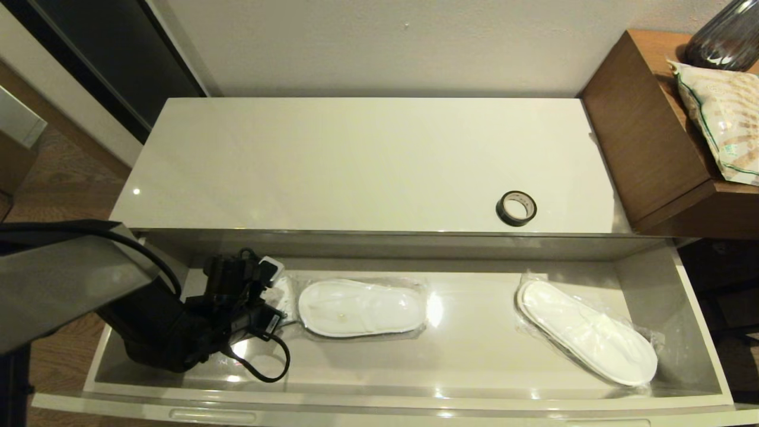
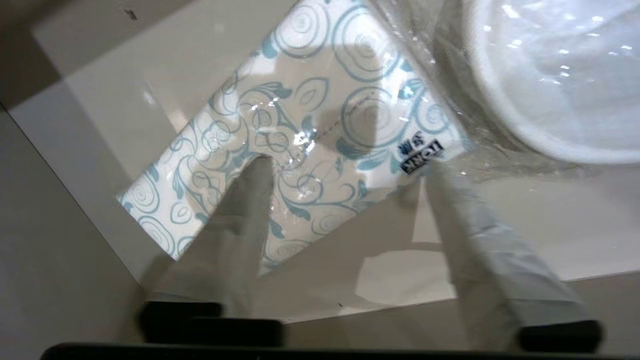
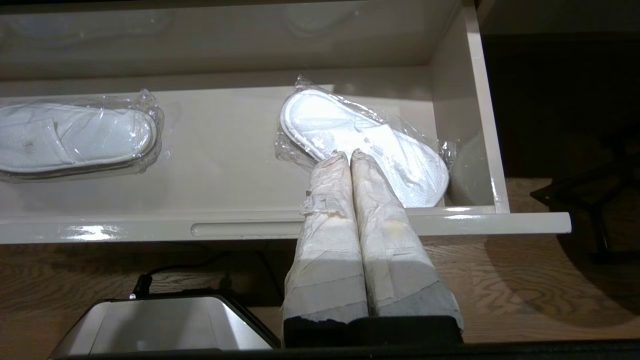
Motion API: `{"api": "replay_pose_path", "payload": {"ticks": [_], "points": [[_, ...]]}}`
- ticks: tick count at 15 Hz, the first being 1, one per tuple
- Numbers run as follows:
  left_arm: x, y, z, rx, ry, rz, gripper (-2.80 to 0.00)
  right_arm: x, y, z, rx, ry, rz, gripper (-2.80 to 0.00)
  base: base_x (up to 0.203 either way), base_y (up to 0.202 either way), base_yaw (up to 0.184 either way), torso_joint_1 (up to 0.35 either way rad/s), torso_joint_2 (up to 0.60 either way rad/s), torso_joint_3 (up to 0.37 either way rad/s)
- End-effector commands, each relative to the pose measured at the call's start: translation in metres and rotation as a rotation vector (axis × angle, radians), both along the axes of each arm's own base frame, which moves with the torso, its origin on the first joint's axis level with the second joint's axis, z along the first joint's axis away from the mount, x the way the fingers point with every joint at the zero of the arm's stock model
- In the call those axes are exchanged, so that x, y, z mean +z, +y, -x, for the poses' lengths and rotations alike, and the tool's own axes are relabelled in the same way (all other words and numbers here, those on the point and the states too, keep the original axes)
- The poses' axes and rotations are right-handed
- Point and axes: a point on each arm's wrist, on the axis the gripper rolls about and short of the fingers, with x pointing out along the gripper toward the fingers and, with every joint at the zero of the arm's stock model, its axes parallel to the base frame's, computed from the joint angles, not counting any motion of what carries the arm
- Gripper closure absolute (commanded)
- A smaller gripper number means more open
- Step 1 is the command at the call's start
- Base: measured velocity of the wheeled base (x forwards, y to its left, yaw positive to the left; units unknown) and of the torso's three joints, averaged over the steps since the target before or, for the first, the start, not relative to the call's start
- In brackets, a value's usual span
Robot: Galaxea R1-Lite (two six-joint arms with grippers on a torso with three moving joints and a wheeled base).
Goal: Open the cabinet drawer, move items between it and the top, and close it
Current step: Take out the tissue from the drawer
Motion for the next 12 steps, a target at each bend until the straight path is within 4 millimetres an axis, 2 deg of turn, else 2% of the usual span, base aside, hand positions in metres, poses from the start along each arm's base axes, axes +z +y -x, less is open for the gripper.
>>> {"api": "replay_pose_path", "payload": {"ticks": [1, 4, 6, 8, 9, 12], "points": [[-0.006, 0.002, -0.001, 0.012, 0.012, 0.000, -2.80, 0.000, 0.000, 0.000, 0.000, 0.001, 0.000, 0.00, 0.000, 0.000, 0.000, 0.000, 0.00, 0.000], [-0.009, 0.008, 0.001, 0.018, -0.029, 0.007, -2.80, 0.000, 0.000, 0.000, 0.000, 0.001, 0.000, 0.00, 0.000, 0.000, 0.000, 0.000, 0.00, 0.000], [-0.013, 0.005, -0.013, 0.010, -0.104, 0.018, -2.80, 0.000, 0.000, 0.000, 0.000, 0.001, 0.000, 0.00, 0.000, 0.000, 0.000, 0.000, 0.00, 0.000], [-0.028, 0.002, -0.023, -0.002, -0.116, 0.029, -2.80, 0.000, 0.000, 0.000, 0.000, 0.001, 0.000, 0.00, 0.000, 0.000, 0.000, 0.000, 0.00, 0.000], [-0.025, 0.000, -0.028, -0.011, -0.169, 0.034, -2.80, 0.000, 0.000, 0.000, 0.000, 0.001, 0.000, 0.00, 0.000, 0.000, 0.000, 0.000, 0.00, 0.000], [-0.024, 0.000, -0.032, -0.010, -0.185, 0.027, -2.80, 0.000, 0.000, 0.000, 0.000, 0.001, 0.000, 0.00, 0.000, 0.000, 0.000, 0.000, 0.00, 0.000]]}}
